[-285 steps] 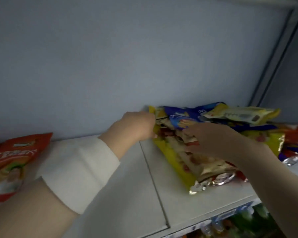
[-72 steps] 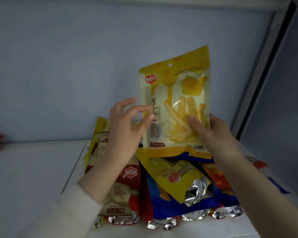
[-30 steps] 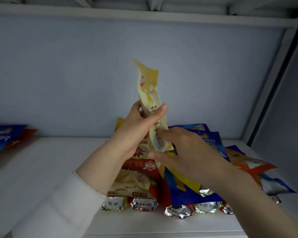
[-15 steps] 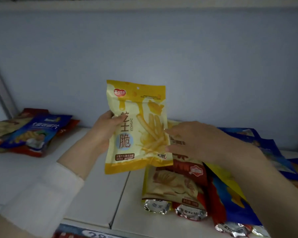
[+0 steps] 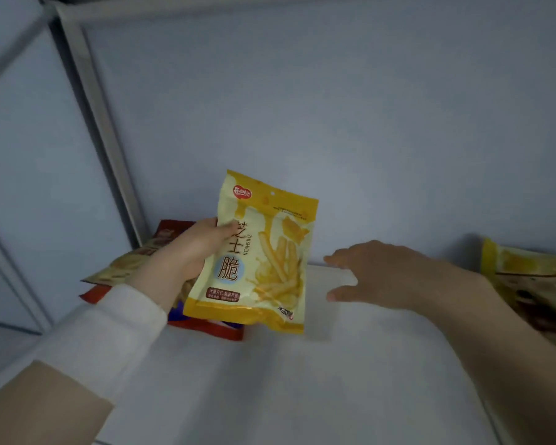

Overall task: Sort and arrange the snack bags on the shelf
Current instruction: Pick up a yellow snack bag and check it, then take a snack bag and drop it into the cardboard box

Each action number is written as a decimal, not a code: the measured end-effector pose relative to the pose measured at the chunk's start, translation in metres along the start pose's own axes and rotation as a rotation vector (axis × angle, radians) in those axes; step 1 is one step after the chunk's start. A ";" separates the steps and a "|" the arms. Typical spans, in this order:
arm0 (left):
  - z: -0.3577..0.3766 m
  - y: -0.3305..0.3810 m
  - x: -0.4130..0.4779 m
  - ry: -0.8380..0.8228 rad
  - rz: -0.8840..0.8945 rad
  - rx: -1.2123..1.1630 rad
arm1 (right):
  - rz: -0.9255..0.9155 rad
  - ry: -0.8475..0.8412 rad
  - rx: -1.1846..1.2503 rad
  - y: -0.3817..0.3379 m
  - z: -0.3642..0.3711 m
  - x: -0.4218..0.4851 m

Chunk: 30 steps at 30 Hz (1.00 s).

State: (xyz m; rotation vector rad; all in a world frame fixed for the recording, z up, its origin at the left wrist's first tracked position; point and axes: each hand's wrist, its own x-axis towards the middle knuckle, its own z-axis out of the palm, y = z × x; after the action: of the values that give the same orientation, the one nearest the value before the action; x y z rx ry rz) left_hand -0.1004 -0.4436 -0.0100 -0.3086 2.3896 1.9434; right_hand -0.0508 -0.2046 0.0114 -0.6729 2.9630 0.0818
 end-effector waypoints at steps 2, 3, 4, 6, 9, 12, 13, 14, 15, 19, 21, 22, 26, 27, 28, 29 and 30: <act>-0.033 -0.004 0.020 -0.018 -0.055 -0.005 | 0.005 -0.002 0.006 -0.025 -0.002 0.027; -0.045 -0.007 0.030 -0.019 -0.078 -0.011 | 0.007 -0.007 0.011 -0.035 -0.002 0.039; -0.055 -0.010 0.038 -0.015 -0.102 -0.011 | 0.007 -0.013 0.014 -0.044 -0.002 0.050; -0.068 -0.018 0.052 -0.008 -0.141 0.022 | 0.004 -0.028 0.013 -0.059 -0.001 0.069; -0.074 -0.034 0.069 0.039 -0.117 0.167 | 0.003 -0.053 0.030 -0.075 0.003 0.088; -0.076 -0.048 0.087 0.117 -0.004 0.506 | 0.017 -0.061 0.031 -0.079 0.007 0.101; -0.076 -0.052 0.092 0.135 0.029 0.604 | 0.021 -0.059 0.033 -0.079 0.007 0.104; -0.076 -0.055 0.097 0.151 0.050 0.669 | 0.024 -0.056 0.035 -0.079 0.008 0.106; -0.076 -0.058 0.103 0.164 0.054 0.709 | 0.026 -0.052 0.036 -0.079 0.008 0.107; -0.072 -0.059 0.113 0.204 0.088 0.916 | 0.034 -0.038 0.026 -0.071 0.013 0.107; -0.064 -0.049 0.108 0.198 0.203 1.087 | 0.052 -0.042 -0.002 -0.063 0.014 0.102; -0.059 -0.040 0.102 0.179 0.279 1.174 | 0.065 -0.041 -0.008 -0.057 0.013 0.097; -0.009 0.008 0.062 -0.030 0.495 1.464 | 0.152 -0.014 -0.005 -0.023 0.006 0.063; 0.009 0.020 0.050 -0.097 0.511 1.509 | 0.175 -0.006 -0.005 -0.011 0.005 0.052; 0.029 0.031 0.038 -0.168 0.518 1.547 | 0.200 -0.002 -0.010 0.003 0.005 0.039; 0.051 0.042 0.026 -0.237 0.519 1.574 | 0.229 -0.006 -0.019 0.019 0.004 0.025; 0.075 0.051 0.014 -0.297 0.525 1.590 | 0.258 -0.015 -0.030 0.036 0.004 0.009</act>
State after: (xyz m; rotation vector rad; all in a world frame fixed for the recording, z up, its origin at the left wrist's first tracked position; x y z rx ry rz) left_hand -0.1302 -0.3629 0.0212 0.6490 2.9709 -0.3355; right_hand -0.0741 -0.1756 0.0076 -0.2882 3.0216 0.1499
